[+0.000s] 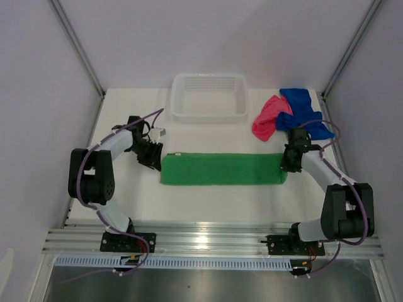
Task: Roll the towels
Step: Fold the towel
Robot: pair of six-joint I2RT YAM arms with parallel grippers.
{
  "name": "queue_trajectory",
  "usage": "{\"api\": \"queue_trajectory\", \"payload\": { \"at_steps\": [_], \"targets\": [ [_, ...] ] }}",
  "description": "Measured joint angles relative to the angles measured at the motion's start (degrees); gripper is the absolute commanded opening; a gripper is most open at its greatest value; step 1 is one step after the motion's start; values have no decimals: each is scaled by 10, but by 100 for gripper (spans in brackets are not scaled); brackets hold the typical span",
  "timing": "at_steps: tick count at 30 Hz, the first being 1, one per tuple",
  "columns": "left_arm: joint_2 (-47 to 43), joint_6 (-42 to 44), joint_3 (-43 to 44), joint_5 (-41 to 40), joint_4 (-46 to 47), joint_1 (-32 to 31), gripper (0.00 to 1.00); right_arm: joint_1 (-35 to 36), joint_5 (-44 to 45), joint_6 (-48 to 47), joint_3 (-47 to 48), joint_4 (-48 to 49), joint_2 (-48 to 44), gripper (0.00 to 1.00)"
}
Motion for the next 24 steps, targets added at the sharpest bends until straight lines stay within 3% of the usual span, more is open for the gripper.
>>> {"api": "queue_trajectory", "payload": {
  "at_steps": [7, 15, 24],
  "targets": [
    [30, -21, 0, 6, 4, 0, 40, 181, 12, 30, 60, -26, 40, 0],
    [39, -27, 0, 17, 4, 0, 39, 365, -14, 88, 194, -6, 175, 0],
    [54, -31, 0, 31, 6, 0, 37, 479, -78, 135, 338, 26, 318, 0]
  ]
}}
